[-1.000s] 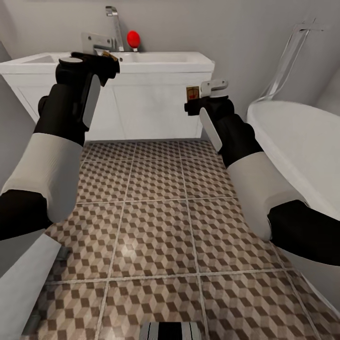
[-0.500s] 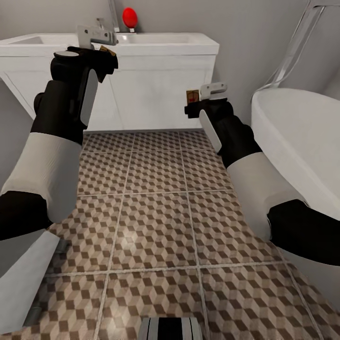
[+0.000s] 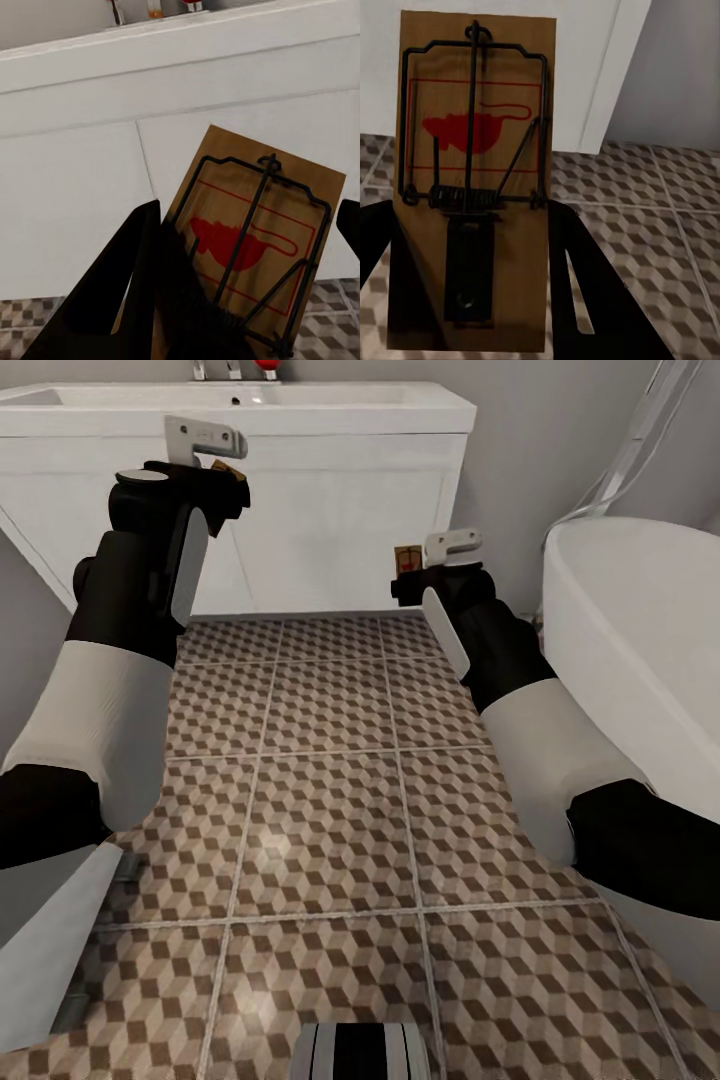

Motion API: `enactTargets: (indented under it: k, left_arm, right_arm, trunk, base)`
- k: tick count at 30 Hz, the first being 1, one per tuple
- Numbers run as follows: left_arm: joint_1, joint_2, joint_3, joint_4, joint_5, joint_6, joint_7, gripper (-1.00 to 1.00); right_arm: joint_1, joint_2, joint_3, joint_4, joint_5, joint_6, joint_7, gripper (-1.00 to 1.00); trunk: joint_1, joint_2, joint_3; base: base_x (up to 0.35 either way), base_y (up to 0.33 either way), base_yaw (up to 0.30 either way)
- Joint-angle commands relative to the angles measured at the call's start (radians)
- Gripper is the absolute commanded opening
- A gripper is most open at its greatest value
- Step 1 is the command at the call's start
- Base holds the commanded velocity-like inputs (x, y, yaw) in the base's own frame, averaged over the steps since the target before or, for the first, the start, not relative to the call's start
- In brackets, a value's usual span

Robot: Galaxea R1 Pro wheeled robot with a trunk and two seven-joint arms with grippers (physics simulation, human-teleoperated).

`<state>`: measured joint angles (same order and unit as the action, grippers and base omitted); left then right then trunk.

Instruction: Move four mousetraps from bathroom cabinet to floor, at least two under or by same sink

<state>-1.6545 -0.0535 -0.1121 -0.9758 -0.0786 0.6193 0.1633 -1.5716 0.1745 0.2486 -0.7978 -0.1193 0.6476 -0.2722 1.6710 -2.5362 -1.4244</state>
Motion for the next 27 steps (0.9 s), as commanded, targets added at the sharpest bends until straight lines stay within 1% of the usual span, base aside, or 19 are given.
enactTargets:
  k: [1, 10, 21, 27]
  left_arm:
    - [-0.001, 0.0, -0.001, 0.0, -0.009, 0.005, -0.001, -1.0]
    - [-0.001, 0.001, 0.004, 0.004, -0.01, 0.006, -0.009, -1.0]
    - [-0.001, 0.001, 0.004, 0.004, -0.01, 0.008, -0.012, -1.0]
    - [-0.001, 0.001, 0.001, 0.005, -0.01, 0.008, -0.011, -1.0]
  right_arm:
    - [-0.002, 0.0, 0.002, -0.001, -0.014, 0.002, -0.011, -1.0]
    - [-0.026, 0.0, 0.002, 0.0, -0.025, 0.003, -0.012, -1.0]
    - [-0.053, 0.0, 0.001, 0.0, -0.028, 0.003, -0.012, -1.0]
    - [-0.066, 0.0, -0.016, 0.001, -0.028, 0.003, -0.012, -1.0]
  trunk:
    - [0.0, -0.001, -0.005]
    - [0.004, -0.003, -0.039]
    - [0.009, -0.005, -0.082]
    - [0.012, -0.007, -0.105]
  base:
    - [0.0, 0.0, 0.0]
    - [0.0, 0.0, 0.0]
    - [0.0, 0.0, 0.0]
    - [0.0, 0.0, 0.0]
